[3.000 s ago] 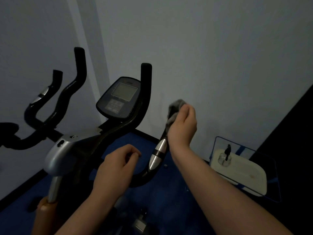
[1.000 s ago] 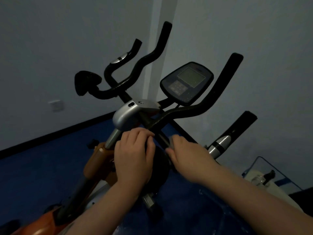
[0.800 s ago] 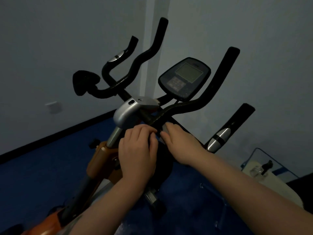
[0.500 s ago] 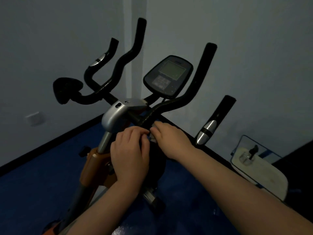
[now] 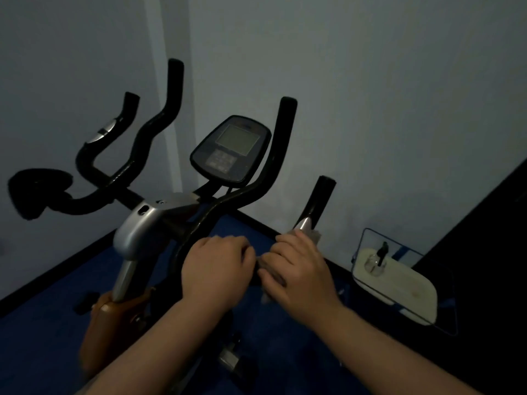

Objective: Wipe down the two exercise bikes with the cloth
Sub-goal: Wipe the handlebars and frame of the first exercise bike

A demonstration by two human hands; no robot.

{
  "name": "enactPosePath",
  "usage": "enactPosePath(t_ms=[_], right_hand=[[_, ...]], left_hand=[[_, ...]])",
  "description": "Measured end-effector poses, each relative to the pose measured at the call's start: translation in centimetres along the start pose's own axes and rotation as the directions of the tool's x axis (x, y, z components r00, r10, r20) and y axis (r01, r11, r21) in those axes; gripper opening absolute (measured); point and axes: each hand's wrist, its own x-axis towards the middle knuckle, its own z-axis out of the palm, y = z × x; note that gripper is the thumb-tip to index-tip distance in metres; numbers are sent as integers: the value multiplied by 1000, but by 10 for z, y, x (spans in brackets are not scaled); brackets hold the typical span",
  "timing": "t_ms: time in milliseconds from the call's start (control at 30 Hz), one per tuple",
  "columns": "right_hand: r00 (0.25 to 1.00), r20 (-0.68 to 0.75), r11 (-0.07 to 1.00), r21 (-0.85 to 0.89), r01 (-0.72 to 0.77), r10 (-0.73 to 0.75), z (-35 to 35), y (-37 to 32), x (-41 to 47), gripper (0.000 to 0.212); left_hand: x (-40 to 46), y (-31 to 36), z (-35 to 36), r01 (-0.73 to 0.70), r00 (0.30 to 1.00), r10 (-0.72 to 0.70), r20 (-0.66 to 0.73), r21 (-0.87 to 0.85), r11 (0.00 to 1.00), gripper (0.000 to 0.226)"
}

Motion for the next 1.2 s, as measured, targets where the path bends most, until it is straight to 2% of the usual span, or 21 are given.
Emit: enactPosePath(t_ms=[67, 100, 167, 267, 300, 367, 400, 467, 533, 600, 633, 667, 733, 800, 867, 900, 967, 1000, 1033, 1100, 1200], right_hand=[[995, 11, 995, -26, 101, -100, -13, 28, 12, 20], [997, -8, 996, -44, 79, -79, -22, 43, 21, 22], [996, -87, 999, -36, -38, 35, -31, 61, 33, 24], [963, -182, 978, 88, -187, 200, -6, 36, 20, 18], [971, -178, 984, 109, -139, 157, 1, 26, 13, 17], [992, -81, 990, 95, 101, -93, -5, 35, 14, 15], [977, -21, 976, 51, 212, -212, -14, 51, 21, 15], [959, 17, 956, -74, 284, -283, -35, 82, 44, 16], [985, -95, 987, -89, 135, -143, -36, 87, 48, 14], [964, -255, 997, 36, -70, 77, -9, 57, 32, 18], [956, -279, 993, 97, -66, 91, 4, 41, 21, 20], [962, -273, 992, 119, 31, 3, 12, 30, 12, 19], [944, -154, 952, 56, 302, -291, 2, 47, 17, 15], [899, -38, 899, -52, 434, -436, -22, 82, 41, 16], [926, -105, 931, -87, 355, -363, -32, 99, 54, 16], [950, -194, 969, -49, 241, -246, -25, 92, 49, 17], [935, -354, 994, 107, 16, 23, 2, 62, 28, 20], [921, -385, 987, 162, 0, 63, 15, 49, 19, 21], [922, -387, 984, 171, 58, 13, 22, 42, 12, 20], [932, -289, 964, 86, 251, -217, 12, 60, 18, 18], [859, -74, 859, -136, 494, -506, -28, 107, 54, 21]], left_hand=[[-1, -4, 1, -34, 999, 34, 11, 25, 999, 41], [0, -5, 1, -44, 999, 43, 23, 33, 999, 44], [-2, -4, 1, -35, 999, 35, 20, 24, 999, 46], [-4, -2, -1, -9, 1000, 9, 2, 11, 1000, 44], [-5, -1, -1, -10, 1000, 10, -1, 17, 1000, 44], [-5, -1, -2, -22, 1000, 22, 4, 23, 999, 45], [-5, -1, -2, -29, 1000, 29, 7, 19, 999, 45], [-5, -2, -2, -23, 1000, 23, 2, 10, 1000, 46], [-5, -1, -2, -10, 1000, 10, -10, -4, 1000, 48], [-6, 0, -2, 7, 999, -7, -36, -7, 1000, 49], [-6, 0, -2, 15, 999, -16, -49, -6, 1000, 49], [-7, 0, -2, 21, 998, -21, -62, -7, 1000, 48], [-7, 0, -2, 17, 997, -18, -72, -4, 1000, 48], [-6, 0, -2, 8, 998, -8, -64, 4, 1000, 47], [-6, 0, -3, 11, 998, -11, -69, -1, 1000, 47], [-7, 1, -3, 18, 997, -18, -74, -4, 1000, 47], [-7, 2, -2, 31, 996, -32, -86, -13, 999, 47], [-6, 3, -2, 34, 995, -36, -96, -15, 999, 47], [-6, 2, -2, 38, 994, -40, -98, -15, 999, 48], [-5, 1, -1, 29, 996, -29, -79, -4, 1000, 49], [-7, 0, -2, 23, 997, -25, -78, -15, 1000, 48]])
